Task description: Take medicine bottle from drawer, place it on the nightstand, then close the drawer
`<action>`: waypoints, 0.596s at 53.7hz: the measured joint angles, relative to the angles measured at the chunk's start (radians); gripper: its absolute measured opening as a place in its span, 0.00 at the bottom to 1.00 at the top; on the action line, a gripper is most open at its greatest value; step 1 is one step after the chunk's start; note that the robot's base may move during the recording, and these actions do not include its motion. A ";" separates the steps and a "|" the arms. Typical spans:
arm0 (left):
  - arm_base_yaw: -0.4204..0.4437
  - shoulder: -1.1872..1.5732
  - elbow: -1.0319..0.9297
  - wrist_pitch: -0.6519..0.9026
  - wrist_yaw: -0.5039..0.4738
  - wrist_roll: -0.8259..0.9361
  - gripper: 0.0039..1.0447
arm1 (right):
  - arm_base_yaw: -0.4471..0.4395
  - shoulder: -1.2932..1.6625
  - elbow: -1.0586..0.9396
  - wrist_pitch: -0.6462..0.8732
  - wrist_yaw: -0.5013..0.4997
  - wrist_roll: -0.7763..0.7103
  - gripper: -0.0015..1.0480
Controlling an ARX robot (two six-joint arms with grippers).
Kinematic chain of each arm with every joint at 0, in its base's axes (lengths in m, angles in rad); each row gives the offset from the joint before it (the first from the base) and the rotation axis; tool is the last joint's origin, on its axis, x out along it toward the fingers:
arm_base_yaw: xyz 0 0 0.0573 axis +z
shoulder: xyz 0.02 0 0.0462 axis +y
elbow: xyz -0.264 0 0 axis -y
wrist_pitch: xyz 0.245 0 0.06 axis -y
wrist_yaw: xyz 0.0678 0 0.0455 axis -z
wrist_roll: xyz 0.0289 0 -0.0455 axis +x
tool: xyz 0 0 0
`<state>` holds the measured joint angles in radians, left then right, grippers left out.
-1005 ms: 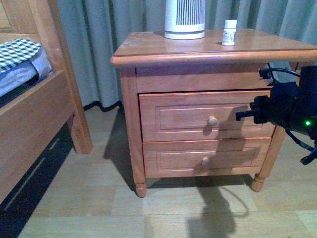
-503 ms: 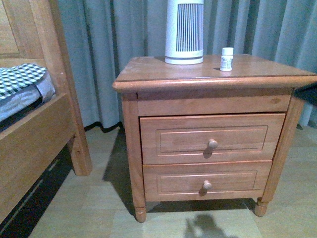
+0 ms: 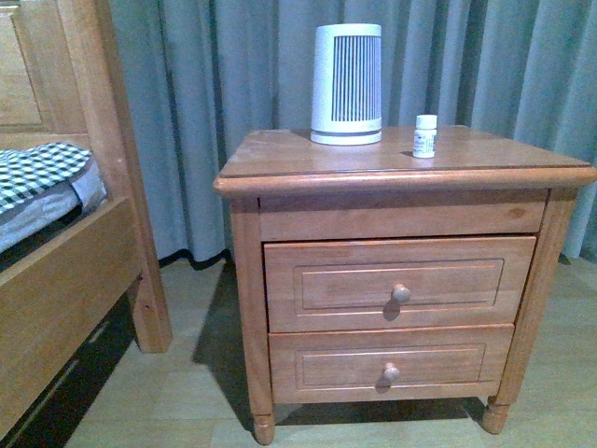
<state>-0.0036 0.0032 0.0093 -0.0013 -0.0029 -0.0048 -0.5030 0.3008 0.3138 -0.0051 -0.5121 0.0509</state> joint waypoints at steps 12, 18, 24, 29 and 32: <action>0.000 0.000 0.000 0.000 0.001 0.000 0.94 | -0.191 0.050 -0.242 0.296 -0.217 -0.026 0.09; 0.000 0.000 0.000 0.000 0.003 0.000 0.94 | -0.181 0.071 -0.301 0.349 -0.168 -0.039 0.03; 0.000 0.000 0.000 0.000 0.002 0.000 0.94 | -0.085 -0.072 -0.301 0.226 -0.053 -0.043 0.03; 0.000 0.000 0.000 0.000 0.003 0.000 0.94 | 0.020 -0.154 -0.301 0.140 0.050 -0.044 0.03; 0.000 0.000 0.000 0.000 0.002 0.000 0.94 | 0.068 -0.186 -0.301 0.111 0.098 -0.045 0.03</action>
<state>-0.0036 0.0032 0.0093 -0.0013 -0.0010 -0.0044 -0.4347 0.1150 0.0124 0.1062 -0.4137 0.0063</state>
